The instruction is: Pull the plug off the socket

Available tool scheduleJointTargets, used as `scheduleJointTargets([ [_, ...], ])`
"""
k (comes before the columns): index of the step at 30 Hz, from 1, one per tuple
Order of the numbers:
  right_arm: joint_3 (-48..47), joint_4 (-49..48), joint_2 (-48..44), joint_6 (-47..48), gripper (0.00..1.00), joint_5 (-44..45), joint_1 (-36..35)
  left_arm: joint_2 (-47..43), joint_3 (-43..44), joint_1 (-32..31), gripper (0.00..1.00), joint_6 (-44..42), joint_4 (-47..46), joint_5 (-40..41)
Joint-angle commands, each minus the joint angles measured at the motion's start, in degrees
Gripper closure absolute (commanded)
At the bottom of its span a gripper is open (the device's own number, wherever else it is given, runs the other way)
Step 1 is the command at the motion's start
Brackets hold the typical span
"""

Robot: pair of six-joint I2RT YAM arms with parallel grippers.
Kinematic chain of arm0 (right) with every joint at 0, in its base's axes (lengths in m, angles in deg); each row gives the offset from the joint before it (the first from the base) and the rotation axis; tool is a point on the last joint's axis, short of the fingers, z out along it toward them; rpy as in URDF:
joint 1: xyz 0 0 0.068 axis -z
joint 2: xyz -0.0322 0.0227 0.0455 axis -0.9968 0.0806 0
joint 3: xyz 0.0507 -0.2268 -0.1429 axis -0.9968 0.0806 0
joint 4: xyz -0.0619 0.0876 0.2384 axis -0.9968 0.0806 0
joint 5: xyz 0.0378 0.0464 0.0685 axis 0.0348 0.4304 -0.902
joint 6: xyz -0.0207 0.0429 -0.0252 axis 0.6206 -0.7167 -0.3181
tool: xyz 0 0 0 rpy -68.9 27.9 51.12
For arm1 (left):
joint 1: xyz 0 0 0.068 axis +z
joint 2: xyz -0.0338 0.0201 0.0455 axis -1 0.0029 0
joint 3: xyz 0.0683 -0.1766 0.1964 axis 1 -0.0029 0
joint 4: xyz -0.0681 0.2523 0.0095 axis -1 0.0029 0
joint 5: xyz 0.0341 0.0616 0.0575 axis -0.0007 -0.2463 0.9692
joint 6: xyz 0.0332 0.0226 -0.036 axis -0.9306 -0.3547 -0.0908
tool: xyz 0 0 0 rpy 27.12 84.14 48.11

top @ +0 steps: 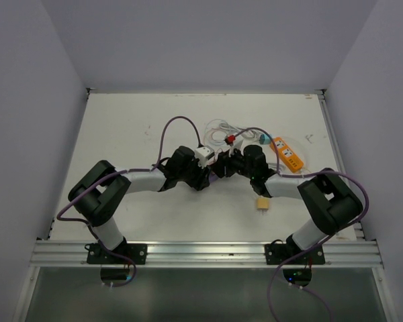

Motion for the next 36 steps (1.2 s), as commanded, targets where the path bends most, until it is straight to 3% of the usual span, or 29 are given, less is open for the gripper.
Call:
scheduleJointTargets([
  [1, 1.1, -7.6, -3.1, -1.7, 1.00, -2.3, -0.4, 2.8, -1.9, 0.9, 1.00, 2.2, 9.5, 1.7],
  [8, 1.5, -8.2, -6.1, -2.0, 1.00, -2.6, -0.3, 2.8, -1.9, 0.9, 1.00, 2.2, 9.5, 1.8],
  [20, 3.5, 2.2, -15.3, 1.5, 1.00, 2.9, 1.9, 1.4, -2.4, 1.2, 1.00, 3.4, 9.7, 3.9],
  [28, 3.1, 18.3, -26.1, 1.6, 1.00, 9.2, 6.0, 0.2, -3.0, 2.3, 1.00, 4.6, 10.6, 5.7],
  [32, -1.9, 34.8, -28.9, 1.3, 1.00, 11.3, 6.7, -1.3, -3.4, 2.3, 1.00, 6.4, 12.8, 8.7],
  [36, -4.5, 45.4, -30.2, 0.1, 1.00, 10.7, 6.8, -3.7, -4.0, 2.5, 1.00, 8.2, 13.3, 11.7],
])
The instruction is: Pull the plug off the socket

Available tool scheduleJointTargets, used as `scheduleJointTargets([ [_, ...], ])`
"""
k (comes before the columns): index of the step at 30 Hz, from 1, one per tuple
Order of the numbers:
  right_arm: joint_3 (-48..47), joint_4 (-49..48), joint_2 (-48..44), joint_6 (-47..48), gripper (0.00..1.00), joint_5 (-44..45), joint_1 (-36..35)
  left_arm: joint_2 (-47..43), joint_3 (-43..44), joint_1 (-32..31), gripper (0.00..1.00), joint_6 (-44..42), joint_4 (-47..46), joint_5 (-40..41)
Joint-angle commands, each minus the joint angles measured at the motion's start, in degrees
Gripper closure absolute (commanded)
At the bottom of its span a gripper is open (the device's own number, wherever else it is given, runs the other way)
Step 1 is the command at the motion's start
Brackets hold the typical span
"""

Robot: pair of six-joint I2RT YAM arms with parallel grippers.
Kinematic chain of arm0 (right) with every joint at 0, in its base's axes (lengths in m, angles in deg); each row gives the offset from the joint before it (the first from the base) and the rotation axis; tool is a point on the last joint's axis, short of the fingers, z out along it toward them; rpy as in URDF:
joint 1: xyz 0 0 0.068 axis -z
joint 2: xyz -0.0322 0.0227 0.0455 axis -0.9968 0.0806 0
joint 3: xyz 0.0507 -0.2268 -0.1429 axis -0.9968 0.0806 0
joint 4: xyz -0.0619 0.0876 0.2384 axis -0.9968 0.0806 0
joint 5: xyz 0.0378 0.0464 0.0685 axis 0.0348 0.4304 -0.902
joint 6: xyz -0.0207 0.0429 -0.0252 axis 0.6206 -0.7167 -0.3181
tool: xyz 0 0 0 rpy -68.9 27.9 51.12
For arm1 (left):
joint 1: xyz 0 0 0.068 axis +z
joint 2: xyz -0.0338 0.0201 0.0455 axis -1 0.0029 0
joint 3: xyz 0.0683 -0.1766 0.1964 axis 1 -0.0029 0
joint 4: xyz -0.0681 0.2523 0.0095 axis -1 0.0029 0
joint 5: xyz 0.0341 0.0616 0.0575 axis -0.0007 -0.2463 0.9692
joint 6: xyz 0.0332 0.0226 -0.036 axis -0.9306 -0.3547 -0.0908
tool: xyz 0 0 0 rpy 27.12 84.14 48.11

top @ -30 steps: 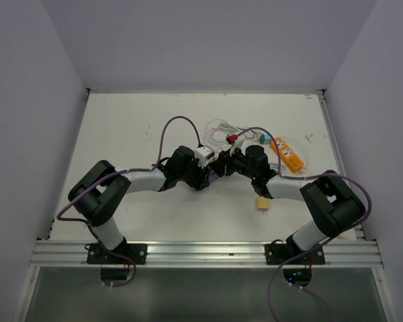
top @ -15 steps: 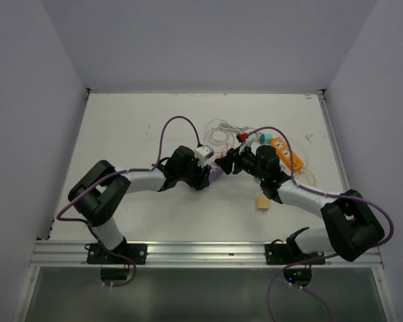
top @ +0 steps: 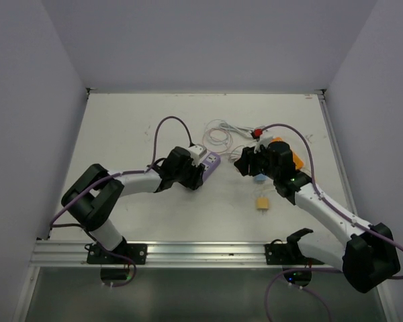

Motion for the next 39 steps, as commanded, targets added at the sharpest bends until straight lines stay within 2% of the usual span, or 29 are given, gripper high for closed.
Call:
scheduleJointTargets([
  [1, -4.3, 14.0, -1.4, -0.5, 1.00, -0.1, 0.2, -0.9, -2.8, 1.4, 1.00, 3.6, 10.0, 7.0],
  [9, -8.4, 29.4, 5.7, -2.7, 0.99, -4.3, 0.1, -3.5, -4.3, 1.6, 1.00, 5.9, 10.0, 12.0],
  [16, -9.6, 31.4, 13.2, -5.1, 0.95, -1.5, 0.0, -5.3, -5.0, 1.6, 1.00, 7.3, 9.6, 16.3],
  [18, -9.7, 30.6, 15.5, -5.7, 0.93, -1.4, -0.2, -5.4, -5.1, 1.6, 0.96, 7.3, 9.5, 16.5],
  [21, -9.5, 29.0, 16.7, -7.1, 0.80, -1.3, -0.8, -6.0, -5.6, 1.6, 0.87, 7.6, 9.1, 16.8],
  [22, -9.5, 28.9, 16.9, -7.5, 0.76, -1.3, -0.9, -6.3, -5.9, 1.6, 0.79, 7.6, 8.9, 16.9],
  [23, -9.6, 28.8, 17.1, -7.5, 0.67, -1.4, -1.1, -7.0, -6.1, 1.6, 0.75, 7.5, 8.8, 16.9],
  [25, -9.8, 28.8, 17.2, -7.6, 0.57, -1.0, -1.2, -7.8, -6.6, 1.7, 0.64, 7.7, 8.7, 17.4],
  [28, -10.2, 29.0, 16.2, -7.9, 0.41, -0.9, -1.2, -9.2, -7.0, 1.7, 0.57, 7.7, 8.2, 17.7],
  [29, -10.3, 29.1, 16.0, -7.8, 0.33, -0.6, -1.2, -9.7, -7.0, 1.6, 0.56, 7.7, 8.2, 17.8],
  [31, -10.8, 29.6, 15.2, -7.6, 0.28, -0.7, -1.2, -10.1, -7.2, 1.6, 0.51, 7.9, 8.0, 17.7],
  [35, -11.6, 30.7, 13.9, -7.8, 0.09, -1.0, -1.2, -10.7, -6.8, 1.6, 0.46, 8.1, 8.8, 17.8],
  [39, -12.2, 31.1, 8.8, -8.8, 0.01, 1.4, -1.2, -13.0, -7.2, 1.6, 0.39, 8.8, 9.2, 18.4],
])
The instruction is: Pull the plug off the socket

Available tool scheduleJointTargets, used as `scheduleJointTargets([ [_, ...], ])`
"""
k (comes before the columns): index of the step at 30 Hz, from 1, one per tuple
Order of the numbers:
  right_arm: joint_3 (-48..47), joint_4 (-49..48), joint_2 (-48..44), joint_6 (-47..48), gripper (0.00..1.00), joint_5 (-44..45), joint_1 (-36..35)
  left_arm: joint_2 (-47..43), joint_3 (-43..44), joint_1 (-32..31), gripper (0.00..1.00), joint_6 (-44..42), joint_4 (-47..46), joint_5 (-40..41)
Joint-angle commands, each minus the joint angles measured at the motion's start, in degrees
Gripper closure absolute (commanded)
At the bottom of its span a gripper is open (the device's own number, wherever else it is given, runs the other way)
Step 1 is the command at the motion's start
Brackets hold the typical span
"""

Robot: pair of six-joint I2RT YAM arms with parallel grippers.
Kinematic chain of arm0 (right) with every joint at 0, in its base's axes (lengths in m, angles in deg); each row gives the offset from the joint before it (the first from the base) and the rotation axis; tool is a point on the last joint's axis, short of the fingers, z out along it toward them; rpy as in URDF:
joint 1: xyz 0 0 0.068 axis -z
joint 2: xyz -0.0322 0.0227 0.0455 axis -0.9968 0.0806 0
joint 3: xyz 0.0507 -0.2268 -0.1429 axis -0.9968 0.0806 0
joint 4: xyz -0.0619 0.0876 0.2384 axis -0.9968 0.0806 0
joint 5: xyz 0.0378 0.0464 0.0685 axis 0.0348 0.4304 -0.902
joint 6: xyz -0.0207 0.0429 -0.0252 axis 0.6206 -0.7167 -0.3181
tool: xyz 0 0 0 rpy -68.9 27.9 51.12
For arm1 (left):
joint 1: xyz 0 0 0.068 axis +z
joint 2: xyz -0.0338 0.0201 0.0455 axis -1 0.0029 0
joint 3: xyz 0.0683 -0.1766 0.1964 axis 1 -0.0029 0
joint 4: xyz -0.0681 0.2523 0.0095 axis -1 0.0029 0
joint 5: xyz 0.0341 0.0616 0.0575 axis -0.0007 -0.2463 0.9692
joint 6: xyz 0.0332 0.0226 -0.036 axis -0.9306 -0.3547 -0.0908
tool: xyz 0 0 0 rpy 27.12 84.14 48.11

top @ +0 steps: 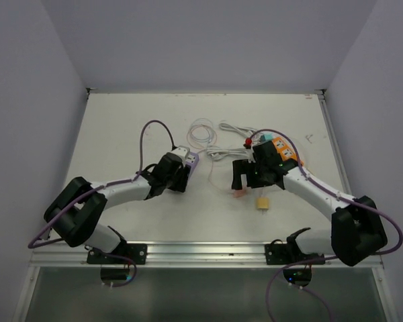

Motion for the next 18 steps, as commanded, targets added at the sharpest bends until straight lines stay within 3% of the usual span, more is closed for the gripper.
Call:
scheduleJointTargets([
  [1, -3.3, 1.2, -6.4, -1.4, 0.01, 3.7, -0.1, -4.3, -0.9, 0.9, 0.39, 2.6, 2.0, 3.4],
  [5, -6.1, 3.4, -13.6, -1.2, 0.01, 9.2, -0.1, -10.5, -1.1, 0.8, 0.34, 3.5, 2.4, 3.9],
  [6, -6.9, 4.2, -16.3, -0.5, 0.01, 12.8, 0.0, -11.8, -0.8, 0.8, 0.22, 3.5, 2.7, 4.5],
  [8, -10.5, 7.1, -18.6, 0.5, 0.01, 16.5, 0.0, -15.3, -0.1, 0.9, 0.21, 3.4, 4.1, 4.9],
  [10, -14.2, 10.6, -22.4, 2.2, 0.01, 23.0, -0.1, -17.4, 1.7, 0.8, 0.09, 2.9, 6.6, 6.2],
  [13, -19.5, 14.6, -27.9, 4.2, 0.01, 30.5, -0.1, -22.0, 5.5, 0.9, 0.08, 2.0, 11.1, 8.0],
  [14, -20.7, 15.2, -29.3, 5.0, 0.01, 34.2, 0.0, -24.7, 6.7, 0.8, 0.01, 1.4, 12.6, 8.9],
  [18, -25.7, 16.6, -37.0, 8.8, 0.01, 40.0, 0.0, -32.3, 13.6, 0.9, 0.01, 0.1, 18.8, 13.9],
])
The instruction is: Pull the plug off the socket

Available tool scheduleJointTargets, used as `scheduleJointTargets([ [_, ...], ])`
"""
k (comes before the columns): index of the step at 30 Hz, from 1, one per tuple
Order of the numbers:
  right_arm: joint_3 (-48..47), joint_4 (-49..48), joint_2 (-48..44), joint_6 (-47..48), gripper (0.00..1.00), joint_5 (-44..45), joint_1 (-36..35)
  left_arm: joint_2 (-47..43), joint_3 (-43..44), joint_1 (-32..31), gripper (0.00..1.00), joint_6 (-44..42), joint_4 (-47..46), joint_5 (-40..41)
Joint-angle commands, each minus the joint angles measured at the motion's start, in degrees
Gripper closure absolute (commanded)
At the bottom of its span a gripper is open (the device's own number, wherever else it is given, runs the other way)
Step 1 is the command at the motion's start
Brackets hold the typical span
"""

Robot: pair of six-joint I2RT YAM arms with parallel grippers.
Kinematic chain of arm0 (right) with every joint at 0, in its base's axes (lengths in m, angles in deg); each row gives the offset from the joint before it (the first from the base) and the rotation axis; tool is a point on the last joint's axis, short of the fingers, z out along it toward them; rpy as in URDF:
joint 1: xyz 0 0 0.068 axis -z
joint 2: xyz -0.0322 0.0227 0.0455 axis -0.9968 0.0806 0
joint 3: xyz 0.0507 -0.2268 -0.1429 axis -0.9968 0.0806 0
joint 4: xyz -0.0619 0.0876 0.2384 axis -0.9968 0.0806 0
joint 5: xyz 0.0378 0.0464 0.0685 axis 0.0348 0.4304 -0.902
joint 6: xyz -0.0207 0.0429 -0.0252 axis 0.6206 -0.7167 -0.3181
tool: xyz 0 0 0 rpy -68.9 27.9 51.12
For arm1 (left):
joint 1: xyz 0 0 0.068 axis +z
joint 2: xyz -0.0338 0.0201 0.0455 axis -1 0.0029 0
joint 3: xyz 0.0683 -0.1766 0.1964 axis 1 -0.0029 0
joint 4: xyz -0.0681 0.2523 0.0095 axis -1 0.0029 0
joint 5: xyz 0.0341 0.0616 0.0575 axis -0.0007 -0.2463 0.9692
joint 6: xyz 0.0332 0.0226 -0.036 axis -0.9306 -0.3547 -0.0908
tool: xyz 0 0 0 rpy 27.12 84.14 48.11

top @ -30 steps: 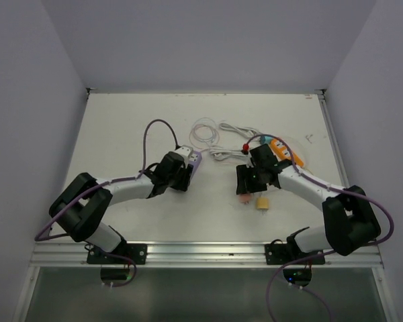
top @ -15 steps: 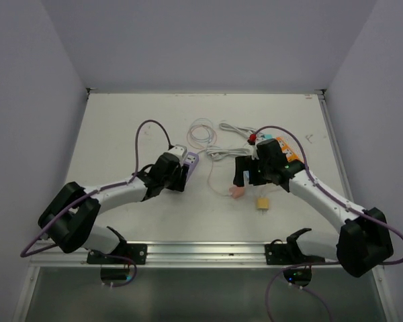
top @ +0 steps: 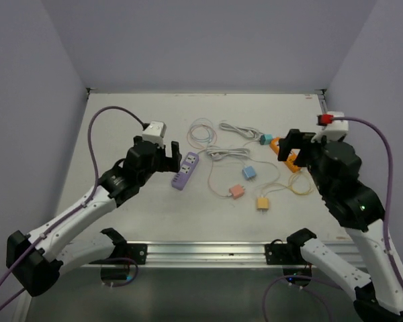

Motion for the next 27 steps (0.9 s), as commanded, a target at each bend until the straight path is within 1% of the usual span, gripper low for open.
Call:
scheduleJointTargets([
  [1, -4.8, 3.6, -6.3, 5.7, 0.01, 10.7, -0.1, -8.2, 8.5, 0.4, 0.01, -2.0, 6.2, 7.6],
  [2, -5.3, 3.6, -9.3, 6.6, 0.01, 11.5, 0.0, -11.4, 9.7, 0.4, 0.00, -2.7, 6.7, 8.4],
  [4, -6.7, 4.1, -11.7, 9.4, 0.01, 13.4, -0.1, -15.5, 13.7, 0.4, 0.00, -4.1, 8.6, 10.7],
  [6, -8.0, 4.9, -14.4, 10.8, 0.01, 14.5, 0.0, -17.5, 16.5, 0.4, 0.01, -5.2, 10.1, 12.5],
  [9, -9.8, 5.4, -17.8, 13.7, 0.01, 14.5, -0.1, -19.8, 23.8, 0.4, 0.00, -6.9, 14.2, 15.9],
  [10, -10.6, 5.4, -18.6, 13.8, 0.01, 14.2, 0.0, -20.6, 25.2, 0.4, 0.01, -7.4, 16.2, 16.5],
  [11, -10.9, 5.2, -19.2, 15.8, 0.01, 13.9, -0.1, -21.0, 26.4, 0.4, 0.01, -7.7, 17.0, 17.0],
  [15, -12.0, 5.2, -22.5, 18.4, 0.01, 12.5, -0.1, -23.8, 32.0, 0.4, 0.01, -9.4, 19.5, 19.4],
  [18, -11.7, 5.1, -23.7, 20.3, 0.01, 12.0, -0.1, -26.2, 33.9, 0.4, 0.00, -11.7, 19.1, 19.3],
  [22, -10.8, 4.0, -25.0, 20.7, 0.01, 11.7, -0.1, -29.8, 33.3, 0.4, 0.00, -16.9, 16.6, 20.1],
  [25, -10.4, 2.7, -25.5, 21.0, 0.01, 12.3, -0.1, -31.8, 32.7, 0.4, 0.01, -17.1, 15.4, 20.5],
  [27, -10.1, 1.5, -25.7, 21.6, 0.01, 12.4, -0.1, -32.8, 30.6, 0.4, 0.01, -17.0, 13.3, 20.3],
])
